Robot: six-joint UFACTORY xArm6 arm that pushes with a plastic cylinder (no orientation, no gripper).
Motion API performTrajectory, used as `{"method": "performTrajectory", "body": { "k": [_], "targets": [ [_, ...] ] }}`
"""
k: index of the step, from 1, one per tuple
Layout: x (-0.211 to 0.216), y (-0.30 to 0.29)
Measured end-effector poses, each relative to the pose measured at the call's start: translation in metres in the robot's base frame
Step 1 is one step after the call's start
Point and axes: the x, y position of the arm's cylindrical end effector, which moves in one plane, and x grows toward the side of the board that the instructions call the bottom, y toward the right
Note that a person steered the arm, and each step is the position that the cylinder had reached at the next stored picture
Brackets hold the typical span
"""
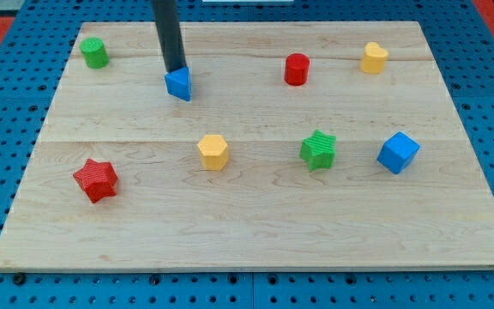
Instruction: Slide the blue cube closer to the green star
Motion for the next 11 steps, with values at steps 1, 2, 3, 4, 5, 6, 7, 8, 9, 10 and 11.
{"method": "performTrajectory", "body": {
  "k": [1,2,3,4,5,6,7,8,9,10,11],
  "targets": [
    [-0.007,0.012],
    [-0.010,0.012],
    [-0.024,0.037],
    [-0.024,0.046],
    [-0.024,0.046],
    [-0.003,0.064],
    [0.017,0.101],
    [0.035,0.126],
    [0.053,0.128],
    [0.075,0.143],
    [0.088,0.201]
  ]
}}
